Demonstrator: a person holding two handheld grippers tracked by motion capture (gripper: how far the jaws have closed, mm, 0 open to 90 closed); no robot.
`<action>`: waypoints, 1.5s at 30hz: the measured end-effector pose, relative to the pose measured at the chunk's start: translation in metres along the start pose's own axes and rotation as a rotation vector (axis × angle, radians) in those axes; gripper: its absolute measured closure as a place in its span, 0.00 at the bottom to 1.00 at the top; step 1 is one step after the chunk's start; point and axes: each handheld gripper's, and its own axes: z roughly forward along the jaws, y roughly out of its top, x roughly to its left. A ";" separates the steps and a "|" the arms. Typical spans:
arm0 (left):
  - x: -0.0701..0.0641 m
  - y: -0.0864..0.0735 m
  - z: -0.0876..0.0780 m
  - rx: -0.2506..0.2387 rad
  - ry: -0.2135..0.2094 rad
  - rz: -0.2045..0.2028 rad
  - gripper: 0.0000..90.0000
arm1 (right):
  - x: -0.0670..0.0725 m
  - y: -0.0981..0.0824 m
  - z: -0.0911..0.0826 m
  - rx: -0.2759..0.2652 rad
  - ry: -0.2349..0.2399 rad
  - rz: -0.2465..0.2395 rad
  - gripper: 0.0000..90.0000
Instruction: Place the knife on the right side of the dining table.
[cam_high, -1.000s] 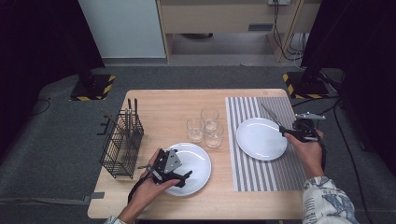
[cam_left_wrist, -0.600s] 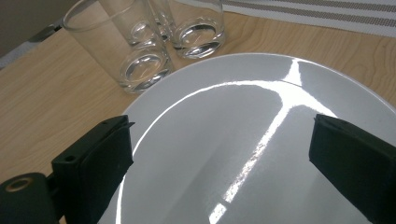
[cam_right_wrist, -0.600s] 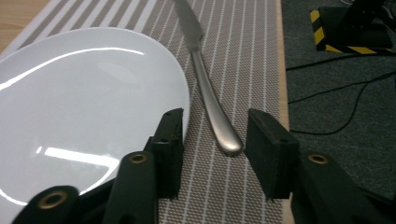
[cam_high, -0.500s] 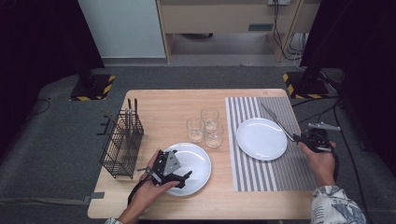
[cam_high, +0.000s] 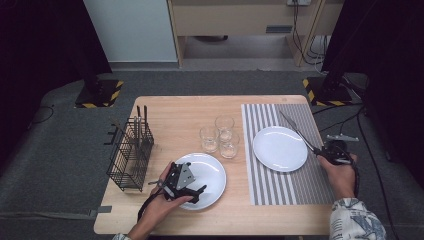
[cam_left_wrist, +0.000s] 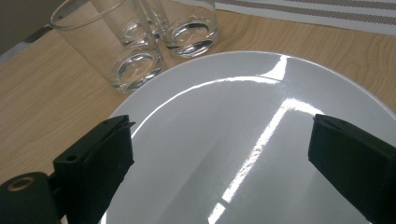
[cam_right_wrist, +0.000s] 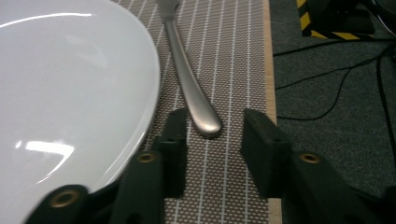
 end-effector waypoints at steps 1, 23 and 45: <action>-0.001 0.000 0.000 0.000 0.000 0.002 0.07 | -0.001 -0.001 0.001 -0.004 0.001 0.017 0.68; -0.004 0.000 0.001 0.002 0.018 -0.004 0.06 | -0.001 -0.004 0.014 0.023 0.004 0.026 0.78; -0.001 0.001 -0.002 -0.015 0.050 -0.020 0.11 | 0.002 0.000 0.019 0.039 -0.005 0.005 0.82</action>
